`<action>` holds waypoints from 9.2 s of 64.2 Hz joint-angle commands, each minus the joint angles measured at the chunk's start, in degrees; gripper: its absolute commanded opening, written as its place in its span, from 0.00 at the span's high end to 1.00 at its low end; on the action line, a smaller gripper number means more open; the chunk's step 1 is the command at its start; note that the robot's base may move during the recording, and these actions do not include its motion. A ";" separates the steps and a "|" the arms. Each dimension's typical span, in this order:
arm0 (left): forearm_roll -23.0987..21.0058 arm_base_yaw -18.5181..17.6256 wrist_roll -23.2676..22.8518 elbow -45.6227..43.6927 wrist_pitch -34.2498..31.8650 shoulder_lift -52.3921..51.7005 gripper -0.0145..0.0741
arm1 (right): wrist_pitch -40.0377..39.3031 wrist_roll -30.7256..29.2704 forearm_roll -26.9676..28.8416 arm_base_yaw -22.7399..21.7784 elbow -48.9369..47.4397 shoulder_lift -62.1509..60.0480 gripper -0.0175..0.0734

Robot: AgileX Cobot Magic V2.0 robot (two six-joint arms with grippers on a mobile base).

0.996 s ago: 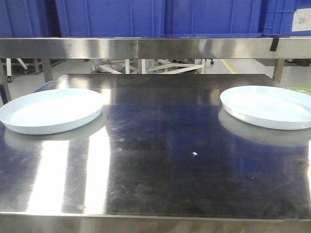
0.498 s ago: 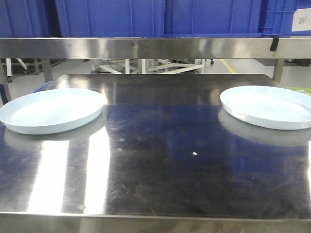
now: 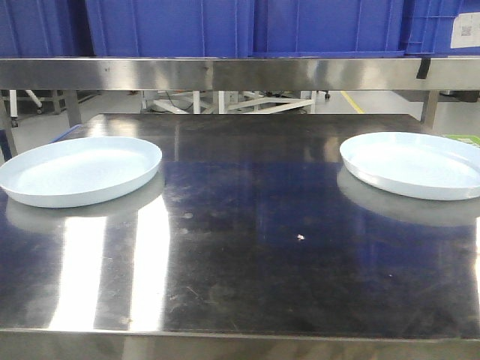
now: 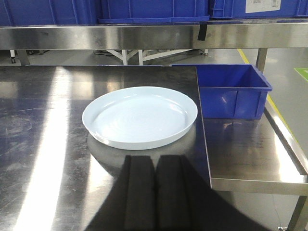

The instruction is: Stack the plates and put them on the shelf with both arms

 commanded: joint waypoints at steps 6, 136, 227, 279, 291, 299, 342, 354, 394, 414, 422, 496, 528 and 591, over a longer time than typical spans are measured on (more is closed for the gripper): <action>-1.10 -0.06 -0.42 -9.54 1.91 7.53 0.74 | -5.10 -0.31 -0.30 -0.28 -0.04 -1.08 0.75; -6.27 3.21 0.99 -35.76 28.66 38.46 0.63 | -5.10 -0.31 -0.30 -0.28 -0.04 -1.08 0.75; -17.03 -15.68 0.99 -43.15 21.51 40.78 0.74 | -5.10 -0.31 -0.30 -0.28 -0.04 -1.08 0.75; -8.56 -17.53 0.99 -43.15 23.57 37.28 0.43 | -5.10 -0.31 -0.30 -0.28 -0.04 -1.08 0.75; -2.37 -18.67 0.99 -42.28 22.15 31.83 0.53 | -5.10 -0.31 -0.30 -0.28 -0.04 -1.08 0.75; -0.29 -18.81 0.99 -37.13 16.50 26.58 0.64 | -5.10 -0.31 -0.30 -0.28 -0.04 -1.08 0.75; 4.93 -15.92 0.99 14.62 -28.15 -7.03 0.74 | -5.10 -0.31 -0.30 -0.28 -0.04 -1.08 0.75; 4.93 -12.30 0.99 21.90 -31.35 -14.36 0.74 | -5.10 -0.31 -0.30 -0.28 -0.04 -1.08 0.75; 4.93 -5.28 5.52 32.56 -30.22 -40.18 0.74 | -5.10 -0.31 -0.30 -0.28 -0.04 -1.08 0.75; 2.86 -4.81 5.52 32.13 -32.55 -40.53 0.74 | -5.10 -0.31 -0.30 -0.28 -0.04 -1.08 0.75; 1.23 -4.81 5.52 30.20 -30.81 -40.53 0.74 | -5.10 -0.31 -0.30 -0.28 -0.04 -1.08 0.75; 6.81 -4.71 5.52 21.96 -12.23 -50.16 0.74 | -2.91 0.56 6.63 -0.23 -5.08 0.01 0.75; 6.81 -4.71 5.52 21.96 -12.23 -50.16 0.74 | 6.73 -1.69 5.02 -0.23 -24.68 33.38 0.75; 6.81 -4.71 5.52 21.96 -12.23 -50.16 0.74 | 36.85 -1.70 9.15 -10.24 -66.31 81.55 0.74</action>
